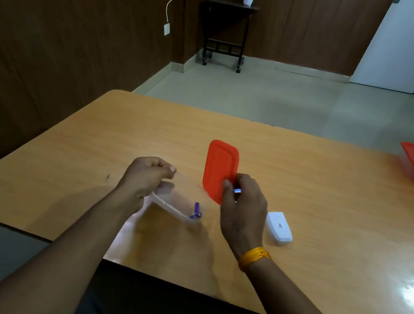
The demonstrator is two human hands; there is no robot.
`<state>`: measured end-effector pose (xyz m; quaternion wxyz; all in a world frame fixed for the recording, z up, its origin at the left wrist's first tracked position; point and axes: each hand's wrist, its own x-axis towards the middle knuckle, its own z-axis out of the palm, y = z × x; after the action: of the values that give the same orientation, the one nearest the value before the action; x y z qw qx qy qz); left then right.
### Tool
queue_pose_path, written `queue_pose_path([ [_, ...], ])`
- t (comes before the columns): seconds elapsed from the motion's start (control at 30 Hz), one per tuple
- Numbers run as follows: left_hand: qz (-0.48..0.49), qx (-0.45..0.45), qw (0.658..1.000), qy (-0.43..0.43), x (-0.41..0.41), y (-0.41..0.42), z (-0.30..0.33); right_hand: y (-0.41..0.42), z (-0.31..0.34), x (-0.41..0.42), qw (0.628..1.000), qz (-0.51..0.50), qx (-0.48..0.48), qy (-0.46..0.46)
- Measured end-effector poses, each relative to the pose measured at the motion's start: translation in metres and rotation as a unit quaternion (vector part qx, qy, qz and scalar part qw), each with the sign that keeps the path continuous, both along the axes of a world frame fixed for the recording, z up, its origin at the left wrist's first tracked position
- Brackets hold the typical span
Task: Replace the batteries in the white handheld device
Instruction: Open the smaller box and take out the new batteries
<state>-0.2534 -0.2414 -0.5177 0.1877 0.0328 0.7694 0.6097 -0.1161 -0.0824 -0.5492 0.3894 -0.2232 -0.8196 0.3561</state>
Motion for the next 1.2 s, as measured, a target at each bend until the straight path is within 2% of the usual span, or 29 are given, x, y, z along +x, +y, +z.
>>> queue_pose_path([
  [0.17, 0.093, -0.070, 0.992, 0.044, -0.028, -0.022, -0.013, 0.001, 0.004, -0.006, 0.998, 0.011, -0.054, -0.027],
  [0.27, 0.095, -0.152, 0.981, 0.076, -0.033, -0.036, -0.017, -0.011, 0.002, -0.012, 0.994, 0.027, -0.080, -0.073],
  [0.5, 0.056, -0.393, 0.900, 0.182, -0.030, -0.055, -0.006, -0.021, -0.008, -0.039, 0.979, 0.008, -0.107, -0.172],
  [0.57, 0.041, -0.430, 0.884, 0.181, -0.029, -0.058, -0.002, -0.026, -0.006, -0.045, 0.978, 0.001, -0.087, -0.191],
  [0.7, -0.004, -0.492, 0.854, 0.169, -0.026, -0.065, 0.004, -0.035, -0.002, -0.049, 0.971, 0.025, 0.030, -0.236],
  [0.97, -0.042, -0.513, 0.844, 0.153, -0.021, -0.075, 0.010, -0.045, -0.003, -0.053, 0.943, 0.015, 0.145, -0.300],
  [1.03, -0.011, -0.499, 0.844, 0.198, -0.019, -0.075, 0.012, -0.048, -0.001, -0.054, 0.942, 0.010, 0.172, -0.287],
  [1.1, 0.023, -0.441, 0.855, 0.270, -0.019, -0.072, 0.013, -0.053, 0.003, -0.057, 0.948, 0.018, 0.191, -0.253],
  [1.2, -0.015, -0.372, 0.875, 0.309, -0.017, -0.061, 0.011, -0.064, 0.010, -0.067, 0.961, 0.057, 0.185, -0.196],
])
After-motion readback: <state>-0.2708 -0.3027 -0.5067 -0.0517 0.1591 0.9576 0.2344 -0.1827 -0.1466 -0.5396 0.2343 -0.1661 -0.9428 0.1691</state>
